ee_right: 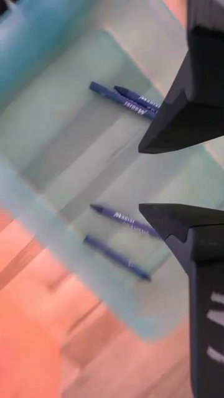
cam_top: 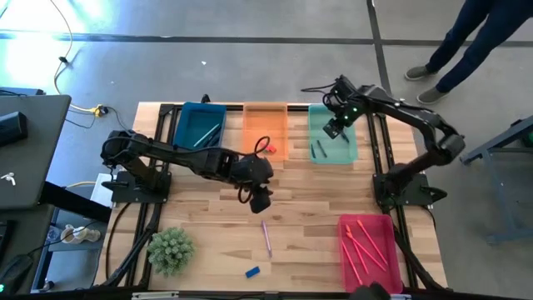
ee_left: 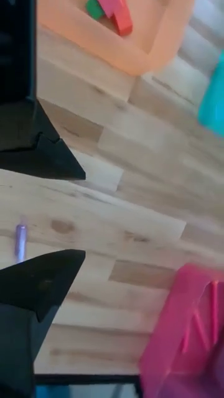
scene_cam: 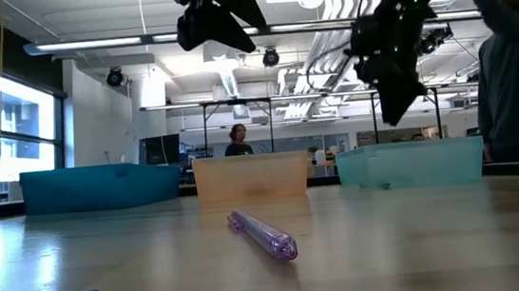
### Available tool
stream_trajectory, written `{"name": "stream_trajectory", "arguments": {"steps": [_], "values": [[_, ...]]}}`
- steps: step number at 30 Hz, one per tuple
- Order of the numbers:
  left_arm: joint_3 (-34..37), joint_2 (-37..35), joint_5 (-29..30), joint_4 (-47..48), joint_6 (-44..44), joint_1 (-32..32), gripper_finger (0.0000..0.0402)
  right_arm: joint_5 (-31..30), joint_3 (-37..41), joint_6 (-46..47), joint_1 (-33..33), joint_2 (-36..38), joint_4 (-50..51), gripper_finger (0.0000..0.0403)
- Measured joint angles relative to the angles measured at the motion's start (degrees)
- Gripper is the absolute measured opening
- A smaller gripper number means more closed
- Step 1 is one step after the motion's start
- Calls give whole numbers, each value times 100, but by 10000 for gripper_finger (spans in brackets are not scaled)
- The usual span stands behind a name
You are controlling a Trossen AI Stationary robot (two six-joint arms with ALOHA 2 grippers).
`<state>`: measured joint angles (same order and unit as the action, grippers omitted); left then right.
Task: Sort crayons/erasers/pens/pencils in bins
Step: Put the purple pen into the blue bin
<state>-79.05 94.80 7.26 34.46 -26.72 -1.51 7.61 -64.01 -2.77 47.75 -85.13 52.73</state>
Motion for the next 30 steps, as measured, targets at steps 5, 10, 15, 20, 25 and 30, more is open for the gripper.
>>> {"name": "stream_trajectory", "arguments": {"steps": [5, 10, 15, 20, 25, 30], "values": [[0, 0, -400, 7, 492, -3, 196, 5, 0, 281, -271, 679, -15, 133], [-2, 0, -581, 49, 1392, -48, 206, 5, 0, 625, -629, 1207, -25, 133], [-2, 0, -885, 110, 2478, -79, 207, -36, 0, 1285, -986, 1520, -24, 133], [-4, 52, -978, 390, 3303, -124, 207, -113, 0, 2075, -1345, 1669, -22, 133], [-4, 50, -915, 505, 3902, -128, 203, -354, 0, 2745, -1740, 1702, -15, 133], [-6, 87, -907, 602, 4420, -123, 200, -649, 0, 3417, -2155, 1699, -10, 133]]}}
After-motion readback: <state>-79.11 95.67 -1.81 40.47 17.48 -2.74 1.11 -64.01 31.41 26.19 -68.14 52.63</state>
